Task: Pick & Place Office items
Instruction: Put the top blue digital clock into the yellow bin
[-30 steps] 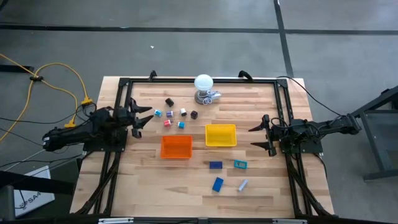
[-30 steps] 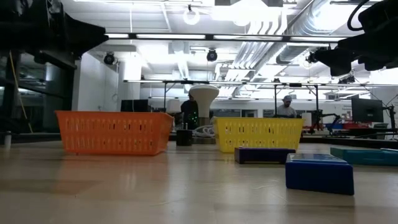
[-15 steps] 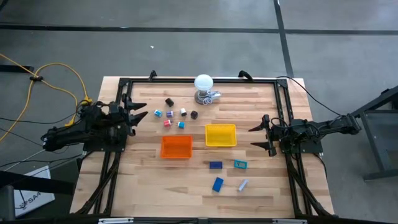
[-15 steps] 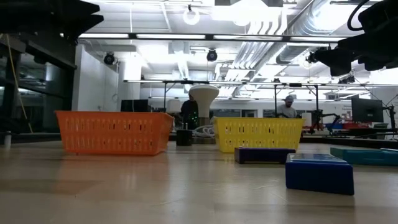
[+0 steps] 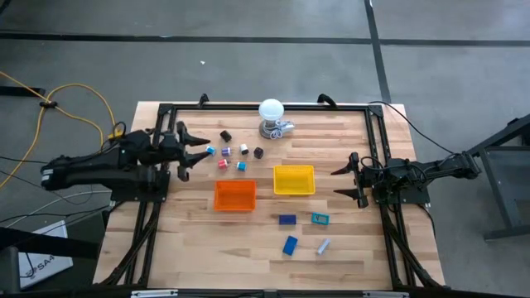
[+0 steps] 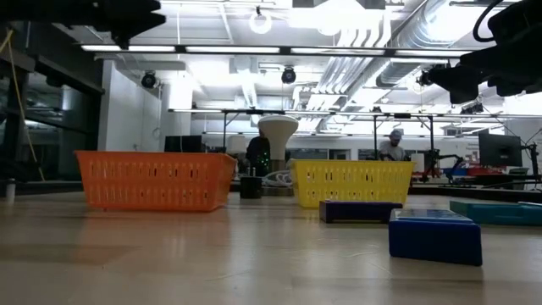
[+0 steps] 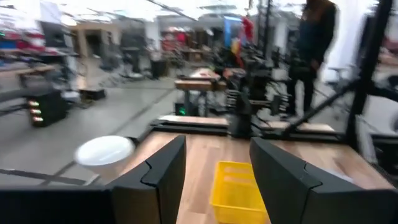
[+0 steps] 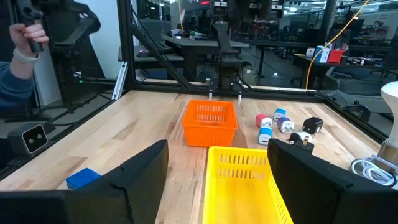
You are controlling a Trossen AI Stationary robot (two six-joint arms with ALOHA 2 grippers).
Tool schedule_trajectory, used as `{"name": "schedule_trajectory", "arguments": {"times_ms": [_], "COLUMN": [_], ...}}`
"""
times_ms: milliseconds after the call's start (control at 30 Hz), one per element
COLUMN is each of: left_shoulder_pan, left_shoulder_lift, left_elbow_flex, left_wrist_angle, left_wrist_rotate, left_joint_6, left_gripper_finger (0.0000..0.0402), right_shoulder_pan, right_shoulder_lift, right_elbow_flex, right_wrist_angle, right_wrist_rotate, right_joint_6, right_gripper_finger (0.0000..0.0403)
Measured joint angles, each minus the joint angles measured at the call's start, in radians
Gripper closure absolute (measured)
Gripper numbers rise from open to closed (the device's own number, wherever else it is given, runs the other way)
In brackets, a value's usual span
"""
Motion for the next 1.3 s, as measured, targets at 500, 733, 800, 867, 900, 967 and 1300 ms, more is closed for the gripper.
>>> {"name": "schedule_trajectory", "arguments": {"times_ms": [500,733,800,867,900,967,1300], "left_shoulder_pan": [-0.05,-0.112,-0.138,-0.161,-0.171,-0.194,-0.301], "left_shoulder_lift": [0.384,0.537,0.58,0.619,0.636,0.667,0.831], "left_elbow_flex": [0.27,0.278,0.279,0.279,0.281,0.301,0.562], "left_wrist_angle": [-0.241,-0.148,-0.111,-0.068,-0.056,-0.056,-0.314], "left_wrist_rotate": [0.068,0.068,0.068,0.064,0.06,0.042,-0.123], "left_joint_6": [0.01,-0.053,-0.089,-0.123,-0.137,-0.147,-0.113], "left_gripper_finger": [0.023,0.023,0.023,0.023,0.023,0.023,0.023], "right_shoulder_pan": [0.0,0.0,0.0,0.0,0.0,0.0,0.0], "right_shoulder_lift": [0.0,0.0,0.0,0.0,0.0,0.0,0.0], "right_elbow_flex": [0.0,0.0,0.0,0.0,0.0,0.0,0.0], "right_wrist_angle": [0.0,0.0,0.0,0.0,0.0,0.0,0.0], "right_wrist_rotate": [0.0,0.0,0.0,0.0,0.0,0.0,0.0], "right_joint_6": [0.0,0.0,0.0,0.0,0.0,0.0,0.0], "right_gripper_finger": [0.014,0.014,0.014,0.014,0.014,0.014,0.014]}}
